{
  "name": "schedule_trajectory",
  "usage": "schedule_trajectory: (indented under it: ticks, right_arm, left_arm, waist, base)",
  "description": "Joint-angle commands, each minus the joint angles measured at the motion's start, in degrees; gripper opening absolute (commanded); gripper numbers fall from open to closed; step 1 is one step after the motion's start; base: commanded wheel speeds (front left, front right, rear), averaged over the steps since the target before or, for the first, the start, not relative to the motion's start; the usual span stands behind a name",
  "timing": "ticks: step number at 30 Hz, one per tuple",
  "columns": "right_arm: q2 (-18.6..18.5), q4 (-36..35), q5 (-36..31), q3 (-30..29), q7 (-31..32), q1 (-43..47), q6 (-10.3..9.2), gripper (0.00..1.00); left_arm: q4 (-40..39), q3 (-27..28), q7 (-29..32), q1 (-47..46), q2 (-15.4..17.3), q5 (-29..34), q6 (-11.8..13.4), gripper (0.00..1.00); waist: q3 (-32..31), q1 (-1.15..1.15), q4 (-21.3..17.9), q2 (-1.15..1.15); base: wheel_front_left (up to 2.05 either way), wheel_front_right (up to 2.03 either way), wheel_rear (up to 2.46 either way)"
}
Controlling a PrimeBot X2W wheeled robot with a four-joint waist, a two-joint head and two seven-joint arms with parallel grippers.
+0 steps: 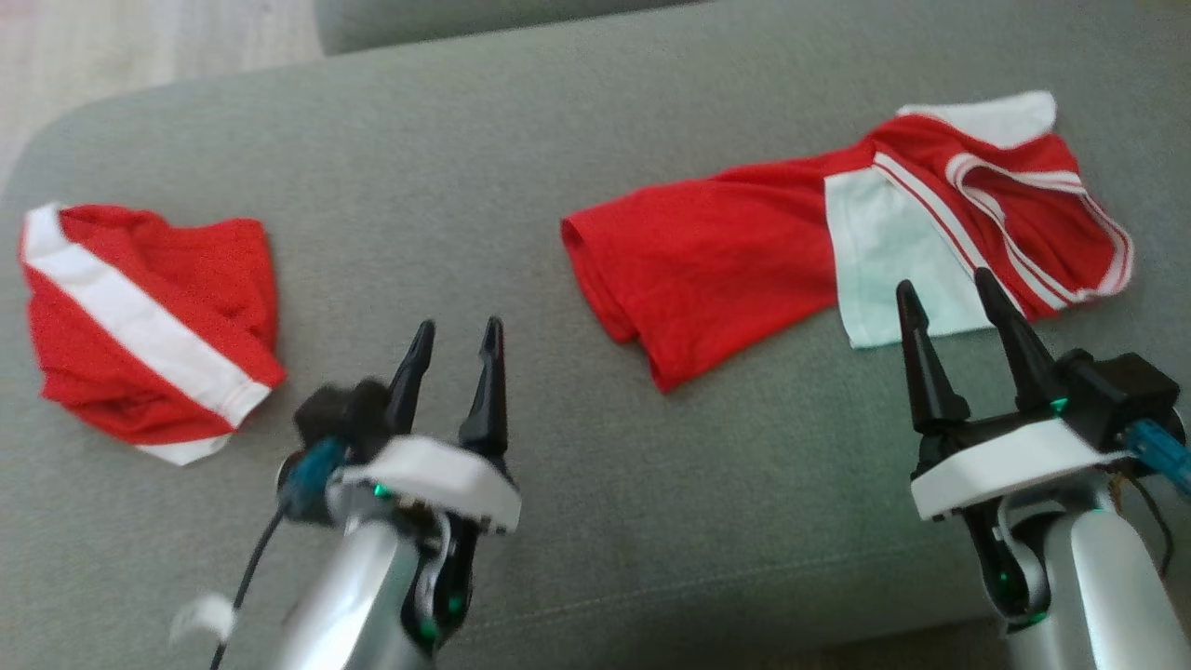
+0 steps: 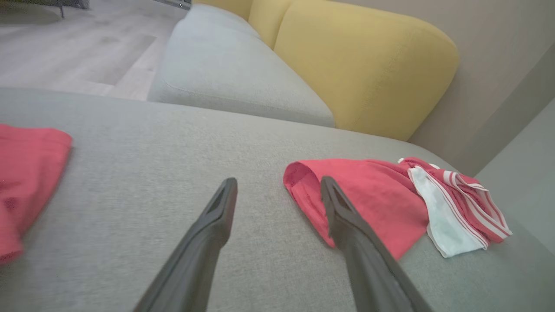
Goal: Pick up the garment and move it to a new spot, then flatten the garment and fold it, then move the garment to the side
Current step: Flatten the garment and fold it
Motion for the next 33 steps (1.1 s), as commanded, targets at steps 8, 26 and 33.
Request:
schedule_trajectory:
  ticks: [8, 26, 33]
  right_arm:
    - [0.0, -3.9, -1.1, 3.8, 0.1, -3.9, -0.01, 1.0]
    - [0.0, -1.1, -0.3, 4.3, -2.7, -5.6, -0.01, 1.0]
    - [0.0, -0.5, -0.4, 3.8, -3.2, -6.2, -0.01, 1.0]
  left_arm:
    - [12.9, -4.8, 0.1, -18.0, 0.0, -7.3, -0.4, 1.0]
    - [29.8, -17.3, 0.1, -33.1, 0.0, -17.5, -1.1, 1.0]
    - [29.1, -17.0, -0.3, -35.8, 0.0, -18.1, -0.3, 0.0]
  waist:
    - [6.6, 0.0, -4.8, 0.0]
    - [10.1, 0.0, -8.7, 0.0]
    - [10.2, 0.0, -7.9, 0.0]
  base:
    - [0.0, 0.0, 0.0]
    - [0.0, 0.0, 0.0]
    - [0.0, 0.0, 0.0]
